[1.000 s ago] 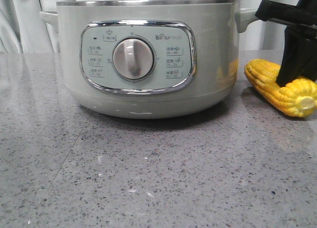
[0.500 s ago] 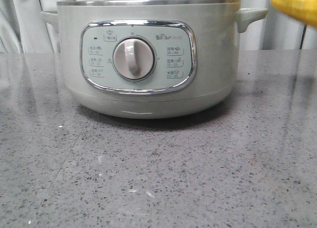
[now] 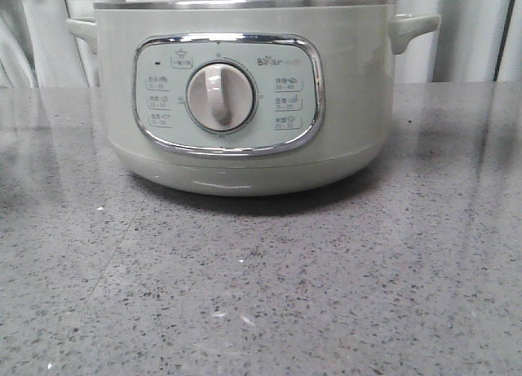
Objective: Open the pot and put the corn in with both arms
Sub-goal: 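Lift the lid off the pot with the left gripper, set it beside, then carry the corn over the open pot with the right gripper and lower it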
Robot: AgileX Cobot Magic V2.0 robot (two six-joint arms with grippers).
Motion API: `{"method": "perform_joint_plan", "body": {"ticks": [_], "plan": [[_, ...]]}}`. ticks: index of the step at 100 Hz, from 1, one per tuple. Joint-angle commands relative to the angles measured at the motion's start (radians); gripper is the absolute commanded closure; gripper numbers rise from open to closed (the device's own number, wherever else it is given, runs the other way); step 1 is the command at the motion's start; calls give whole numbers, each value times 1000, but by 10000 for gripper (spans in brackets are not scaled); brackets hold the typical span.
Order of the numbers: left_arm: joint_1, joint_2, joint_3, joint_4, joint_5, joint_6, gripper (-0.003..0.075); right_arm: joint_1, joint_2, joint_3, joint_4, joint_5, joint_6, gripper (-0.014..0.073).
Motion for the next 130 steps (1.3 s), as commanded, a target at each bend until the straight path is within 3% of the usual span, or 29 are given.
{"method": "perform_joint_plan", "body": {"ticks": [1, 23, 56, 82, 130], "plan": [[1, -37, 33, -27, -205, 2, 741, 63, 10, -32, 27, -7, -1, 657], [-5, -28, 155, -27, -290, 2, 741, 166, 125, -48, 27, -54, -1, 657], [-121, 143, 162, -27, -464, 2, 741, 168, 239, -59, 27, -48, -1, 657], [-135, 267, 162, -27, -567, 0, 741, 168, 250, -60, 25, -52, -1, 657], [-166, 368, 162, -13, -627, -59, 741, 168, 276, -60, 25, -55, -1, 657]]}}
